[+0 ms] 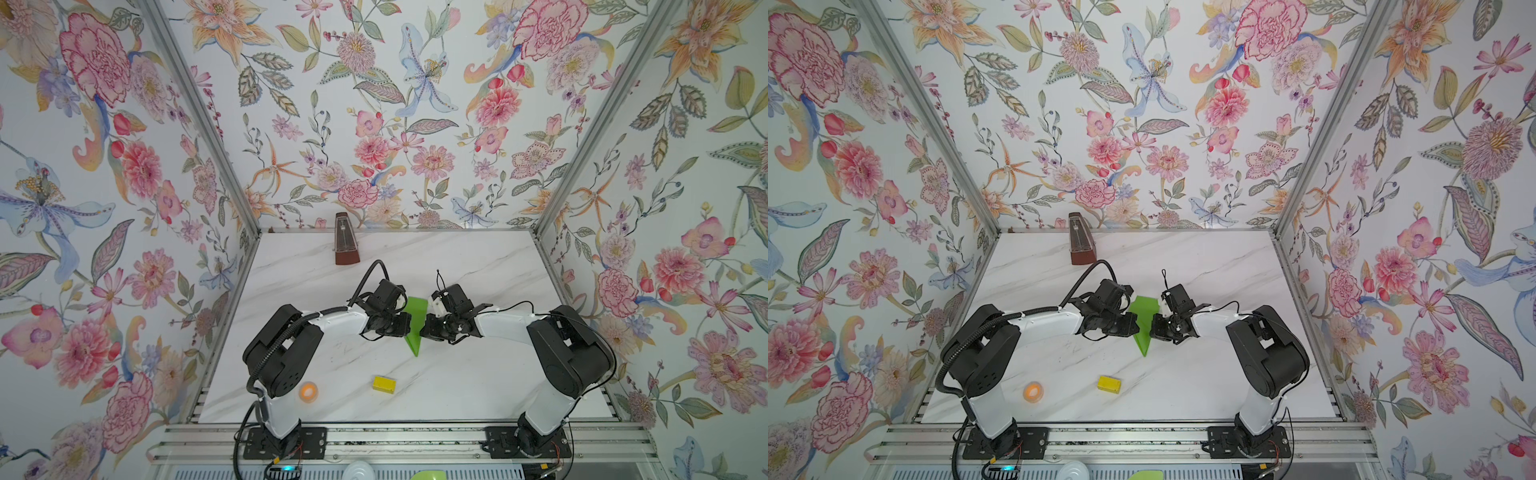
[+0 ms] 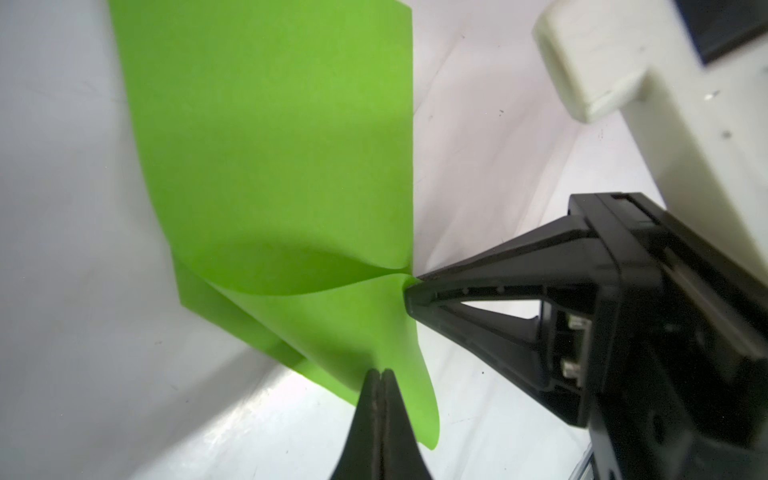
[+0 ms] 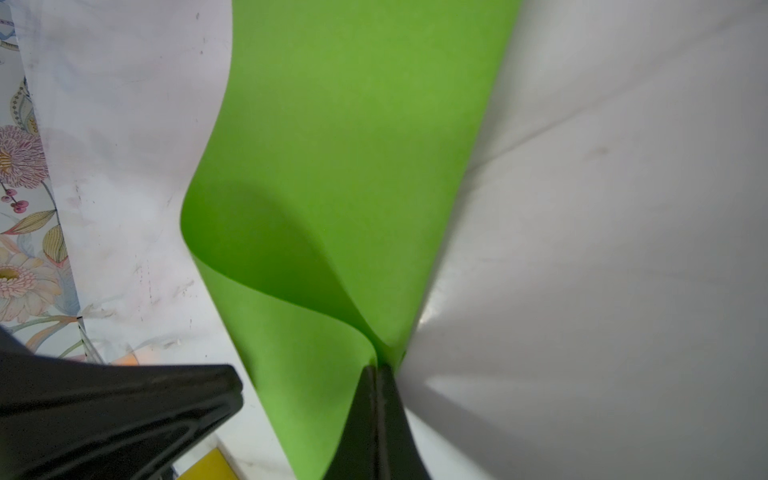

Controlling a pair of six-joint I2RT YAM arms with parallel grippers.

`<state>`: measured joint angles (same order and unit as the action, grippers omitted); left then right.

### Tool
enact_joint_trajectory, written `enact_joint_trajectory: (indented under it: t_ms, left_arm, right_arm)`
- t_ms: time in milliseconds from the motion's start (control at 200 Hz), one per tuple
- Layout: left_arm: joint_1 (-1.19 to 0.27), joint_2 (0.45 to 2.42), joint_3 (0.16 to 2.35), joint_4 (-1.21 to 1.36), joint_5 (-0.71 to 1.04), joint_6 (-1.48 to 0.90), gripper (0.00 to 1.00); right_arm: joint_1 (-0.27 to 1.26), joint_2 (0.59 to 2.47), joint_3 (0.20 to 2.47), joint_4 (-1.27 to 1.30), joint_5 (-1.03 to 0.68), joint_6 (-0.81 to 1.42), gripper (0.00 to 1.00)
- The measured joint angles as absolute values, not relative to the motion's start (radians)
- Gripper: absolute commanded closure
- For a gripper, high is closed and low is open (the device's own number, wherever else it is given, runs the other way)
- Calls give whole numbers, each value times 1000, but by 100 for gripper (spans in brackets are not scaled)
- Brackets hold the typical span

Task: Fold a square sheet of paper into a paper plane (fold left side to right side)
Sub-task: 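Hold the green sheet upright between both grippers, pressing the crease together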

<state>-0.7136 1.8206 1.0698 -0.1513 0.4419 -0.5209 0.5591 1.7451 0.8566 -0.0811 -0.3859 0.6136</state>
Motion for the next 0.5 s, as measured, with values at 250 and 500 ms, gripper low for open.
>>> enact_joint_trajectory:
  t_ms: [250,500]
  left_arm:
    - [-714,1825,1084,-147,442,-520,99]
    - [-704,1868,1082,-157,435,-500,100]
  right_arm:
    - [559,1750,862,-82,-389,614,100]
    - [559,1752,863,-81,-392,614,100]
